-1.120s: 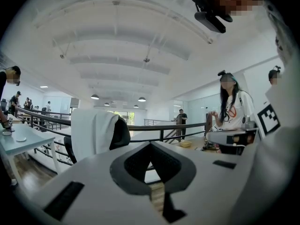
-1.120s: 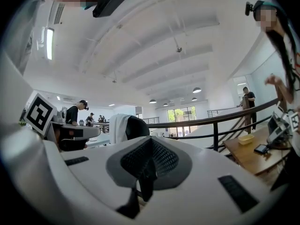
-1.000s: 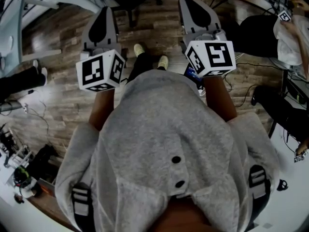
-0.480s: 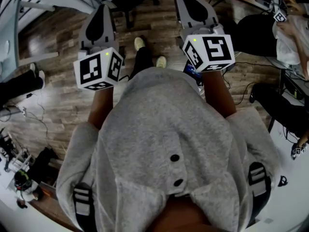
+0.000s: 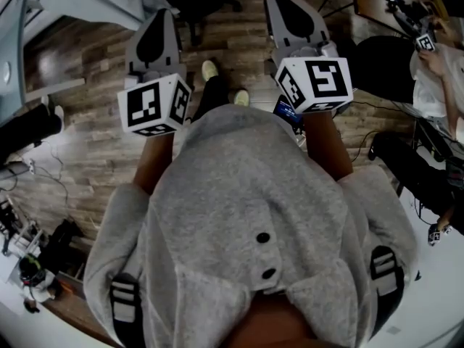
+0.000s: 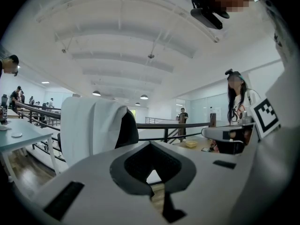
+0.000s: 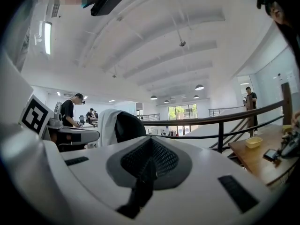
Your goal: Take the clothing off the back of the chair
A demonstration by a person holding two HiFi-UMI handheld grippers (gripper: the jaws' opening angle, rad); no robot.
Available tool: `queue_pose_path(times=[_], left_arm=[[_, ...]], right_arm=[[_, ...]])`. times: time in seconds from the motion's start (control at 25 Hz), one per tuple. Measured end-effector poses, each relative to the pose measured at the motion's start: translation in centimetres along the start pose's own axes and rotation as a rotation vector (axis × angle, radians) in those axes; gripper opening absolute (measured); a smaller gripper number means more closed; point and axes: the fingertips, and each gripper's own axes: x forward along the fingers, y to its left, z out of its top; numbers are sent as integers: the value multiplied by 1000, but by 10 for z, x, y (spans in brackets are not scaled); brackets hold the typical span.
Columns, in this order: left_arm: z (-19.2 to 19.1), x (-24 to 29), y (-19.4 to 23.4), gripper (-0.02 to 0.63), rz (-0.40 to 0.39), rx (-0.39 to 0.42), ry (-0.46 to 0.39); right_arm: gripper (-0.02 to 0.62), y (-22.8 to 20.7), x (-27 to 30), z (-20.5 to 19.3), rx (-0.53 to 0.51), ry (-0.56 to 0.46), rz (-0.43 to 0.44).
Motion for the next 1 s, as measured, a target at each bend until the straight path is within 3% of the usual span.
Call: queue_pose_path(times=[0.4,1.0], left_arm=[[9,55,18,9,-64,-20,2],[2,91,58,9,-152,-57,32]], right_arm=[[12,-7,64,10,-13,14,-7],[12,13,133,10,-38,61,-45]])
